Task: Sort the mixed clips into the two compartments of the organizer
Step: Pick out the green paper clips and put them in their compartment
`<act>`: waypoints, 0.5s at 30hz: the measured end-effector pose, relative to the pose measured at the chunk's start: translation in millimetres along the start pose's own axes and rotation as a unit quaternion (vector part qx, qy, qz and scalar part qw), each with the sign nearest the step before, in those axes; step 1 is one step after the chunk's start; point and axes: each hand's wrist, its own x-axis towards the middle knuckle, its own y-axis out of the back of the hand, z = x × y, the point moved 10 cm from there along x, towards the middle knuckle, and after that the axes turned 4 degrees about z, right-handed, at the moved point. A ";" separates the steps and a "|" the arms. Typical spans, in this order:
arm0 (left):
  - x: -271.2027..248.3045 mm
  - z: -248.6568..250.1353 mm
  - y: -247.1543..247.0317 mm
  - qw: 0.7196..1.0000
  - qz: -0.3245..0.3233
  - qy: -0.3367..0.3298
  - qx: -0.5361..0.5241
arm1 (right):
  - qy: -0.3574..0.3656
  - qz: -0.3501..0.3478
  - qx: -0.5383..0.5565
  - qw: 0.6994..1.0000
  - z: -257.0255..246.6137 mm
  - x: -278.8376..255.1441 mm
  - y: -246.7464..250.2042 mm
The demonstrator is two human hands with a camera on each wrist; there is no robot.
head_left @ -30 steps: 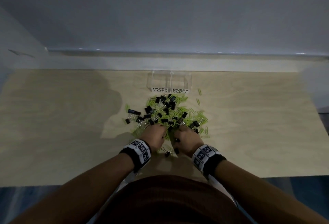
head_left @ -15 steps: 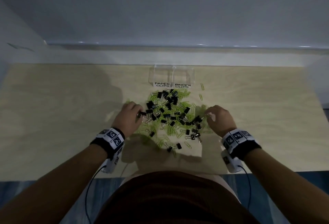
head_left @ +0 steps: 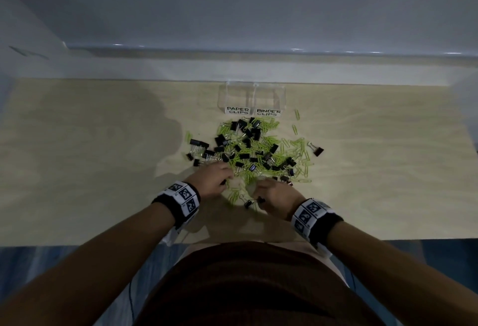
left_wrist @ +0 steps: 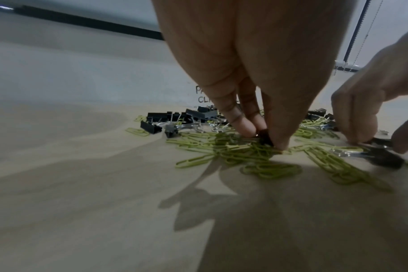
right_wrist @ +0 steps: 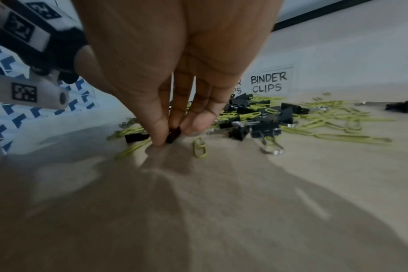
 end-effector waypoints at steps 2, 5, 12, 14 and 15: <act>-4.6 -1.3 6.6 0.999 0.033 -0.003 -0.026 | -0.017 0.021 0.030 0.999 4.5 -2.0 9.8; -16.8 -26.0 32.0 0.987 0.129 0.057 -0.074 | -0.056 0.106 0.058 0.991 26.2 -15.8 42.4; -17.1 4.1 38.0 0.991 0.134 -0.011 -0.025 | -0.190 0.229 0.007 0.955 97.2 -52.5 80.5; -9.7 45.9 8.1 0.997 0.027 -0.077 -0.015 | -0.134 0.197 0.001 0.971 77.9 -47.5 69.1; -7.3 61.3 -8.3 0.995 -0.024 -0.101 0.000 | -0.106 0.175 -0.005 0.979 66.5 -43.4 61.7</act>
